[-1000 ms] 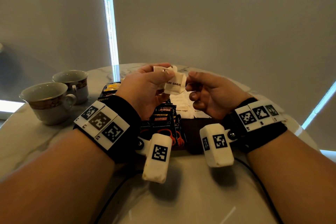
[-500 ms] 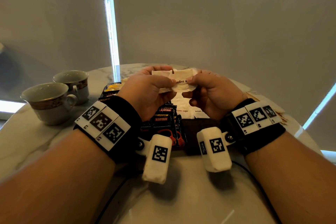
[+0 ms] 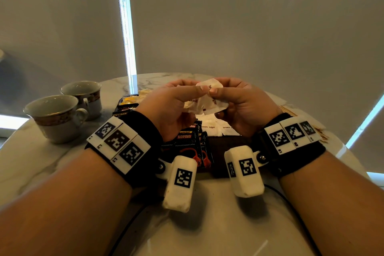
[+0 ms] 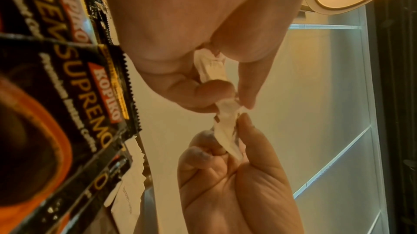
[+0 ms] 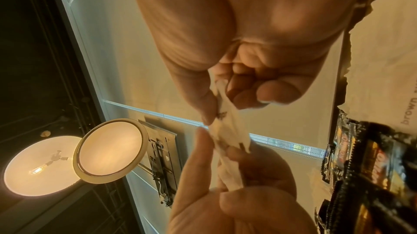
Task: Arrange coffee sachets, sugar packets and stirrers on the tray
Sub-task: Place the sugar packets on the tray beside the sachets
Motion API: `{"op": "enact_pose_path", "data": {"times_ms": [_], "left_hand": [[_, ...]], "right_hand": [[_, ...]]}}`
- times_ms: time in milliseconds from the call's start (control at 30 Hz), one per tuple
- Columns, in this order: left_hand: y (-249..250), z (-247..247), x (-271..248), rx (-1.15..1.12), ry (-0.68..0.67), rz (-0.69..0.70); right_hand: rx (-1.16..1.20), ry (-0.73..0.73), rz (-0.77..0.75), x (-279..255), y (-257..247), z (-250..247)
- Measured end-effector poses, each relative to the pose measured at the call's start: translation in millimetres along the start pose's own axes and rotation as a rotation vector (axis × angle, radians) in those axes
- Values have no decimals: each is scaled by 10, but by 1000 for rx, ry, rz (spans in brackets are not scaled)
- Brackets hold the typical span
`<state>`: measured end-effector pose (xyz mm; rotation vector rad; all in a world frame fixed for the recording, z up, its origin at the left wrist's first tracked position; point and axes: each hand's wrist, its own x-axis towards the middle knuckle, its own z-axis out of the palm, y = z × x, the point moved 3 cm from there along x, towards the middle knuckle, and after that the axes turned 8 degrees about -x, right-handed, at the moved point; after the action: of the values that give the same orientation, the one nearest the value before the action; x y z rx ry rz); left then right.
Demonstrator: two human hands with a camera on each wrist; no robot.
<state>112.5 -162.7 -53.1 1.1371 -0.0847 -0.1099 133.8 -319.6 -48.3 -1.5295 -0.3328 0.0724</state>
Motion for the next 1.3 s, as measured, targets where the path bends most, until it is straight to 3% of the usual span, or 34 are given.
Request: {"op": "enact_pose_path", "data": {"times_ms": [233,600,767,1000,1300], "left_hand": [[33,0,-9,-87,49,10],[22,-17,16,-108,110,6],[34,-51,45,-150,134,24],[44,-57,41,-155,145,29],[43,-65,55,-170,144,27]], "right_hand": [[-1,-23,1,-1,-8,-6],[19,122,76,129,161,-137],[71,190,239,194,307,-300],[-147,26,581,182,416,-421],[-241,0,629,168,425,-439]]}}
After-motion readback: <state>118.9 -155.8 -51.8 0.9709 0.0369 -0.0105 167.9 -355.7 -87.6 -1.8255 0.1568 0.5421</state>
